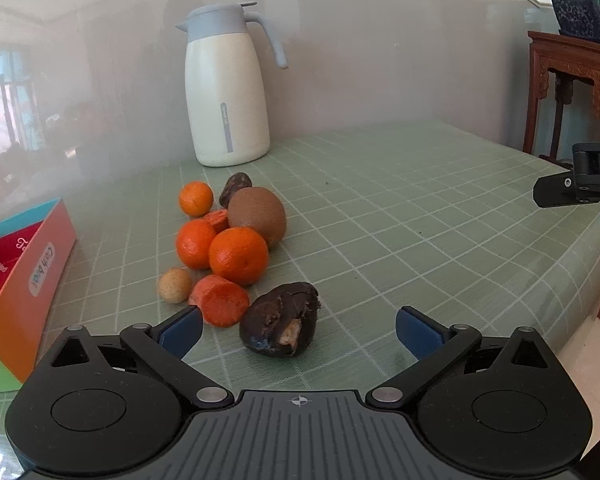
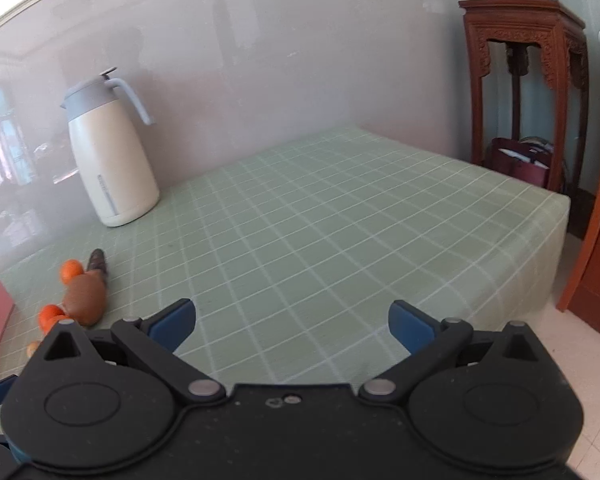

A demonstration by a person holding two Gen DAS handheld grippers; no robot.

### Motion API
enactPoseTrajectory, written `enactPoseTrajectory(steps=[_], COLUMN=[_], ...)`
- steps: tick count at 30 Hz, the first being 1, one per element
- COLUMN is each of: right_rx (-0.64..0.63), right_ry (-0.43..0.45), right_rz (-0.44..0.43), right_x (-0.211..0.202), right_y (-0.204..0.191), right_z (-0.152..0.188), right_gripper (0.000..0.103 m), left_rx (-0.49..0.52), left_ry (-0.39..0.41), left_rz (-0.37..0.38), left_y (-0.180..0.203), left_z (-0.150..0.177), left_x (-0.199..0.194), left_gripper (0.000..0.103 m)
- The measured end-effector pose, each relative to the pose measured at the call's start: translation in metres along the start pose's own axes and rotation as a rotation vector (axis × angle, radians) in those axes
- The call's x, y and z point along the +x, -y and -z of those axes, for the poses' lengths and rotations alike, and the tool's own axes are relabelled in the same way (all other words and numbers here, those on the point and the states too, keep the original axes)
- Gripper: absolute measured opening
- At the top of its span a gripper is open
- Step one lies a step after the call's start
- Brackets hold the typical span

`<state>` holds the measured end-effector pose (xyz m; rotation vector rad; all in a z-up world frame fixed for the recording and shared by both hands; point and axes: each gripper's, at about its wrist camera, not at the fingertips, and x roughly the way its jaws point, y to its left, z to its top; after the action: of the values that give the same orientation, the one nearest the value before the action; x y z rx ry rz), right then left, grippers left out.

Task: Organize fruits
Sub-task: 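Close the left gripper on the dark brown dried fruit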

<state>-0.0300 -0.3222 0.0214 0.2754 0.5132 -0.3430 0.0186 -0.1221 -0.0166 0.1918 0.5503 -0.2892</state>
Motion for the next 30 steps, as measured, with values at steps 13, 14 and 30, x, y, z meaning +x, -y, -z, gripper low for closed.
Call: enactPoseTrajectory(steps=[13, 14, 30], right_rx=[0.018, 0.016, 0.006], right_ry=[0.092, 0.081, 0.035], right_rz=[0.180, 0.174, 0.077], right_x=[-0.012, -0.011, -0.008], right_y=[0.029, 0.031, 0.022], right_z=[-0.001, -0.001, 0.001], right_gripper=[0.103, 0.103, 0.103], left_rx=[-0.037, -0.038, -0.096], left_ry=[-0.011, -0.005, 0.051], left_rz=[-0.027, -0.037, -0.065], left_y=[0.009, 0.009, -0.006], left_z=[0.006, 0.006, 0.006], left_x=[0.015, 0.015, 0.003], left_gripper=[0.080, 0.077, 0.044])
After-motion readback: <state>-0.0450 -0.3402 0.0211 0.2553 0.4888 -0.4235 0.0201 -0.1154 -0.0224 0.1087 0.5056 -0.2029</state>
